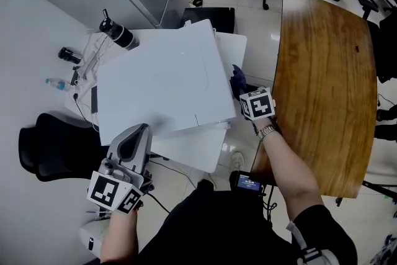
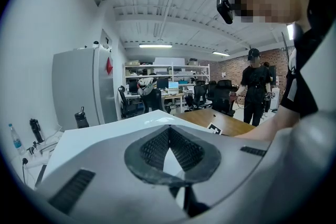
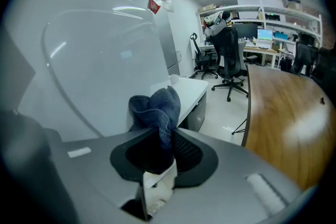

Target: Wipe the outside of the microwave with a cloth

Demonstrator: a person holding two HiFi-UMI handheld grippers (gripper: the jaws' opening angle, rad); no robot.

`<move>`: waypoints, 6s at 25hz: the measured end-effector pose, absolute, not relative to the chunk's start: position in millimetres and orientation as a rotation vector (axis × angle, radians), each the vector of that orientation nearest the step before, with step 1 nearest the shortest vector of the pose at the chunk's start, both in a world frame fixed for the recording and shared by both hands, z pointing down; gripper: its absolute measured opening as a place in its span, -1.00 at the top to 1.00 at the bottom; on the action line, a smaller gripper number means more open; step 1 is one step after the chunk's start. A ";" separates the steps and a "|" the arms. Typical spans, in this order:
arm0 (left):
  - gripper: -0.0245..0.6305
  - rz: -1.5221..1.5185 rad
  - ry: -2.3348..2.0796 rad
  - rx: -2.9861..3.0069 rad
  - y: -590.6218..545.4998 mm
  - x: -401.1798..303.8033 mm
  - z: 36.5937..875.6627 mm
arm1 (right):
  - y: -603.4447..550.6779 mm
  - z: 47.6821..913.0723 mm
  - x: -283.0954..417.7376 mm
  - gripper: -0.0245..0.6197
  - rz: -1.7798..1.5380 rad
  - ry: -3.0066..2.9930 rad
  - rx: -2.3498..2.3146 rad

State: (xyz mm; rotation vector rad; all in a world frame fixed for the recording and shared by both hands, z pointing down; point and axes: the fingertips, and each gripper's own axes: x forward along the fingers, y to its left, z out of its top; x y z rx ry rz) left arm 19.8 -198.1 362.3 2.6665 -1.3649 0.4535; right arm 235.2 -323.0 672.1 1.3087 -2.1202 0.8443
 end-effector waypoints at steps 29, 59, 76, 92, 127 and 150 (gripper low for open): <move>0.91 0.268 -1.302 2.738 -159.9 -14.9 343.9 | -258.4 611.7 277.7 0.69 0.736 -2.005 1.525; 0.91 0.035 -1.390 2.671 -35.0 -187.9 349.8 | -80.1 492.2 10.7 0.69 0.350 -2.336 1.387; 0.91 0.041 -1.656 2.508 17.6 -304.3 358.1 | -91.6 516.0 -186.9 0.69 0.179 -2.533 1.057; 0.91 0.082 -1.712 2.457 12.5 -340.7 364.8 | -137.4 538.9 -203.3 0.69 0.218 -2.470 1.125; 0.91 0.131 -1.431 2.600 -44.0 -180.0 365.4 | -156.9 536.4 19.1 0.69 0.299 -2.289 1.423; 0.91 0.182 -1.450 2.574 -32.4 -53.6 367.4 | -152.1 538.3 158.9 0.69 0.337 -2.269 1.455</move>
